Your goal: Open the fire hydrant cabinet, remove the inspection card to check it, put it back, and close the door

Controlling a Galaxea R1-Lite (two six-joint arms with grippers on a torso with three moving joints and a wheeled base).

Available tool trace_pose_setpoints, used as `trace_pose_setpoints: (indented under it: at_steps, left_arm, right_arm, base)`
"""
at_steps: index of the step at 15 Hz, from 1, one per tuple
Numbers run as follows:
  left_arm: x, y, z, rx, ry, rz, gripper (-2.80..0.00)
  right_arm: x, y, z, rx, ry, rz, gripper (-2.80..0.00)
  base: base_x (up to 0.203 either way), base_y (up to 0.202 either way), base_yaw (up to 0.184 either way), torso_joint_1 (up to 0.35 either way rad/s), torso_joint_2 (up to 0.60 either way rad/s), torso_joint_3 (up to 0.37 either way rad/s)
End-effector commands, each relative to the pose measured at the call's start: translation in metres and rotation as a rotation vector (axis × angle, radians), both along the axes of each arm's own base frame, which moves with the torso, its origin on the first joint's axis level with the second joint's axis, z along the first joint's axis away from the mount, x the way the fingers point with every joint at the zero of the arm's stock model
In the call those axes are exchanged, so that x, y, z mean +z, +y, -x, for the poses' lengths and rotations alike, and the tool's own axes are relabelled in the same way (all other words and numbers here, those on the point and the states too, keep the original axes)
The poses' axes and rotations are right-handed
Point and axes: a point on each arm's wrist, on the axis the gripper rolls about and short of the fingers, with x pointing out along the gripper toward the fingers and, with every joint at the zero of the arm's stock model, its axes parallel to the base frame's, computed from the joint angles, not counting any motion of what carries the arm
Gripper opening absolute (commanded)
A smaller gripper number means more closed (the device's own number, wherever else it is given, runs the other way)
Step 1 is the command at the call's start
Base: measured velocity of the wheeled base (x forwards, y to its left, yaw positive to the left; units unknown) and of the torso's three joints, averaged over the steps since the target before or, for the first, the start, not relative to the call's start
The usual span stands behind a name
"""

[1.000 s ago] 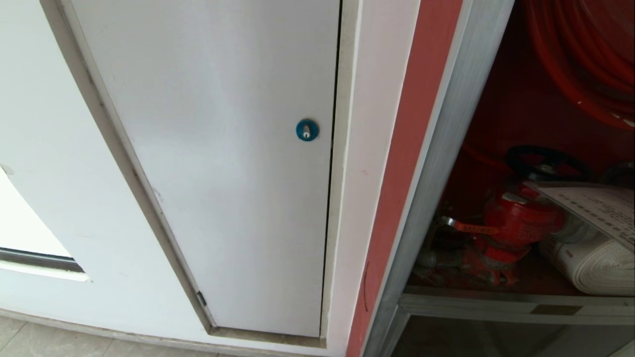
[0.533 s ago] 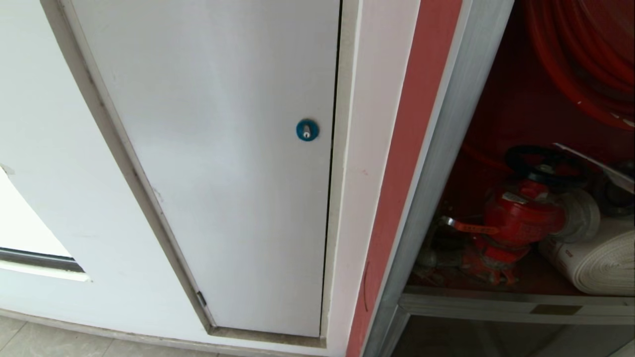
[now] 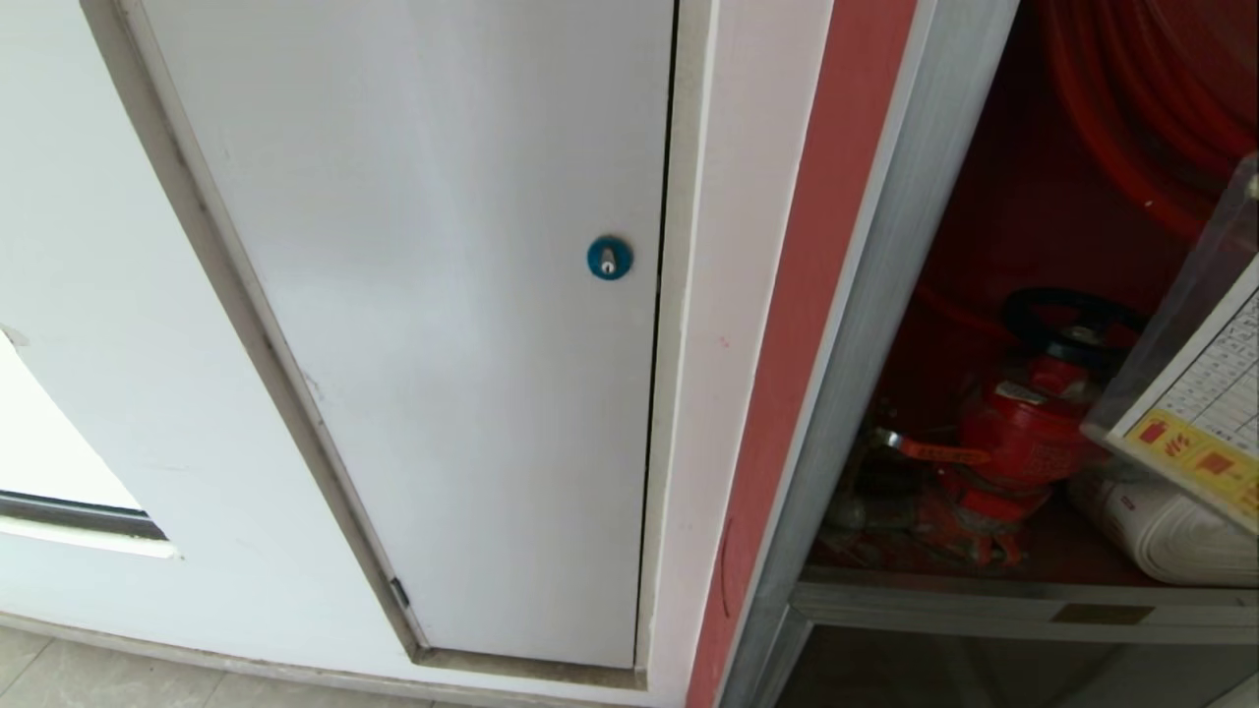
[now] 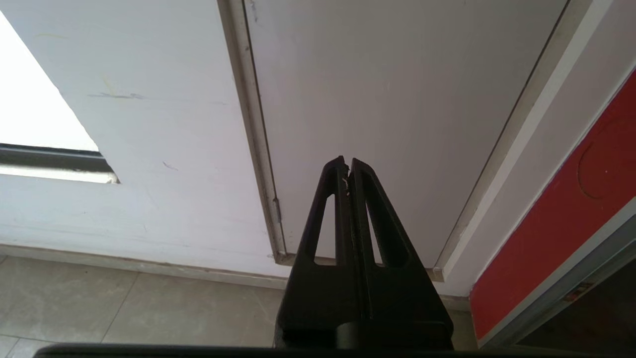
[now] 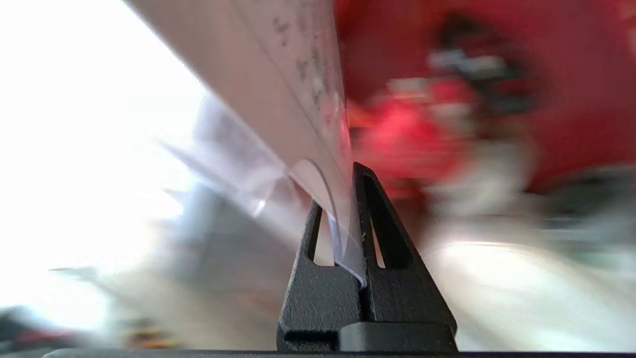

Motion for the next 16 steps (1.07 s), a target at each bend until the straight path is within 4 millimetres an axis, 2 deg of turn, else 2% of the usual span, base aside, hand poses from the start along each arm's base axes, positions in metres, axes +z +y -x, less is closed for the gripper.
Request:
trace_pose_setpoints:
  at_steps: [1, 7, 12, 16]
  left_arm:
    - [0.000, 0.000, 0.000, -0.001, 0.001, 0.000, -2.80]
    - [0.000, 0.000, 0.000, 0.001, 0.001, 0.000, -2.80]
    - [0.000, 0.000, 0.000, 0.001, 0.001, 0.000, -2.80]
    - [0.000, 0.000, 0.000, 0.000, 0.001, 0.000, -2.80]
  right_arm:
    - [0.001, 0.002, -0.002, 0.105, 0.064, -0.127, -2.80]
    - [0.002, 0.005, -0.007, 0.329, 0.212, -0.378, -2.80]
    - [0.002, 0.010, -0.007, 0.503, 0.300, -0.405, -2.80]
    - [0.000, 0.016, -0.029, 0.623, 0.409, -0.404, -2.80]
  base:
    - [0.000, 0.000, 0.000, 0.000, 0.00, 0.000]
    - [0.000, 0.000, 0.000, 0.000, 0.00, 0.000]
    - [0.000, 0.000, 0.000, 0.000, 0.00, 0.000]
    - [0.000, 0.000, 0.000, 0.000, 0.00, 0.000]
